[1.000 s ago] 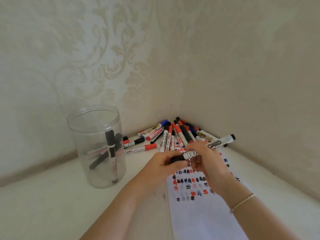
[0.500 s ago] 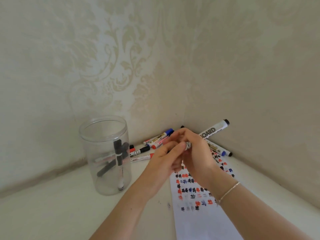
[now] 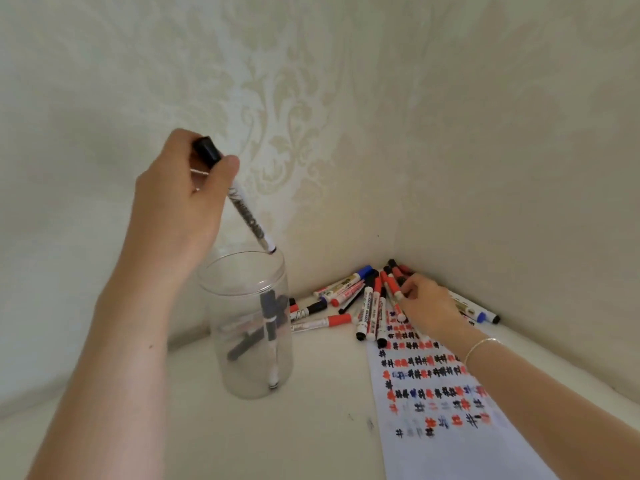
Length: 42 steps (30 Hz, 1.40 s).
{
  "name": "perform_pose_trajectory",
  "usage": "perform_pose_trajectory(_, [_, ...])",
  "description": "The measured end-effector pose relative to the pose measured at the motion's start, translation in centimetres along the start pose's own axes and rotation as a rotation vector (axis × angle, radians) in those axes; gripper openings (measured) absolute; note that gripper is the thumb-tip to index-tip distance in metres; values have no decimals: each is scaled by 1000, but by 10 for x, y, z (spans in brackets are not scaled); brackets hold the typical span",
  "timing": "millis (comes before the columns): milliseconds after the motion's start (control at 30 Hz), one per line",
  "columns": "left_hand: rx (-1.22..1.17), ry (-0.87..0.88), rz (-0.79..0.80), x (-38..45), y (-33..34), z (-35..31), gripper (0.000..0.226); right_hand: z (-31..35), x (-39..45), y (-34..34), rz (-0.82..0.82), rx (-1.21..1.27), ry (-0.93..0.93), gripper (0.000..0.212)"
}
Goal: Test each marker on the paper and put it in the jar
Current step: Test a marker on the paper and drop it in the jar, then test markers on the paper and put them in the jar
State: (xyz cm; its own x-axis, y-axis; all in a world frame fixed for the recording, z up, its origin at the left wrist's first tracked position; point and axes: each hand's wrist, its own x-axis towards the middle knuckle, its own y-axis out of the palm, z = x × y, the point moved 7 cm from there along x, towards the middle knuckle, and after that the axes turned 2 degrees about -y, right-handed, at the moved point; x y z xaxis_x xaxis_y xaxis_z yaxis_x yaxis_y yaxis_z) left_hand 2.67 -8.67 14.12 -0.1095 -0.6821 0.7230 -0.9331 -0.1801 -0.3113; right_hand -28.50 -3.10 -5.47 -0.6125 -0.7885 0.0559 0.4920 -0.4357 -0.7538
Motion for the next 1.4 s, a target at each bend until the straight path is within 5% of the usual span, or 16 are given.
perform_pose_trajectory(167, [286, -22, 179, -12, 27, 17, 17, -1, 4, 34, 61, -330, -53, 56])
perform_pose_trajectory(300, [538, -77, 438, -26, 56, 37, 14, 7, -4, 25, -84, -581, -94, 45])
perform_pose_trajectory(433, [513, -245, 628, -34, 69, 50, 5, -3, -4, 26, -63, -588, -37, 48])
perform_pose_trajectory(633, [529, -381, 871, -35, 74, 59, 19, -10, 2, 30, -16, -350, 9, 53])
perform_pose_trajectory(733, [569, -363, 882, -32, 78, 64, 30, -1, 2, 24, -70, -100, -8, 34])
perform_pose_trajectory(800, [593, -260, 765, -26, 77, 54, 33, 11, -2, 15, -114, 80, -43, 23])
perform_pose_trajectory(933, [494, 114, 190, -24, 59, -3, 26, 46, -16, -15, -134, 387, -147, 18])
perform_pose_trajectory(967, [436, 205, 183, -29, 63, -18, 23, 56, -21, -24, -121, 454, -182, 17])
perform_pose_trajectory(1100, [531, 258, 628, -62, 127, -20, 63, 84, -40, -50, 4, 587, -299, 12])
perform_pose_trajectory(1233, [540, 222, 689, -76, 158, -2, 34, 67, -39, -53, 172, 866, -225, 11])
perform_pose_trajectory(1333, [281, 152, 770, -91, 173, -1, 29, 43, -39, -34, 280, 1195, -61, 15])
perform_pose_trajectory(1400, [93, 123, 799, -106, 180, -7, 26, 35, -41, -14, 333, 1201, -29, 22])
